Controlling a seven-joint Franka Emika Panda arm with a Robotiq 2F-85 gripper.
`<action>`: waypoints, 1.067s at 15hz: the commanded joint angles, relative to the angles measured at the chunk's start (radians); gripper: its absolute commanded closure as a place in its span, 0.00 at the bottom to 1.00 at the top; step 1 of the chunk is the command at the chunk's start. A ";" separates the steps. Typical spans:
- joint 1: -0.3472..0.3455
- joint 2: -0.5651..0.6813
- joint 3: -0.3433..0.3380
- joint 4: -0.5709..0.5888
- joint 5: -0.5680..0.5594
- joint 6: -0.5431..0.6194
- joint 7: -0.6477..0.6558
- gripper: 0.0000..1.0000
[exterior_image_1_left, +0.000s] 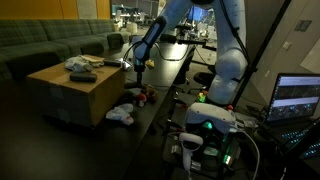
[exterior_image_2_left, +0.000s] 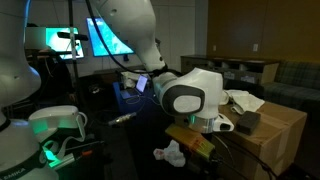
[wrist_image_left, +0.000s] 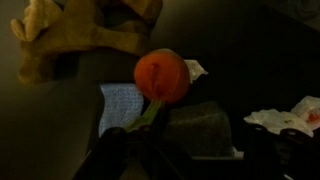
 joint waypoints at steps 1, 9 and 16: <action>0.043 -0.115 -0.044 -0.043 0.018 -0.004 0.001 0.66; 0.115 -0.187 -0.074 0.025 0.012 -0.004 0.003 0.66; 0.159 -0.161 -0.057 0.143 0.026 -0.031 -0.039 0.66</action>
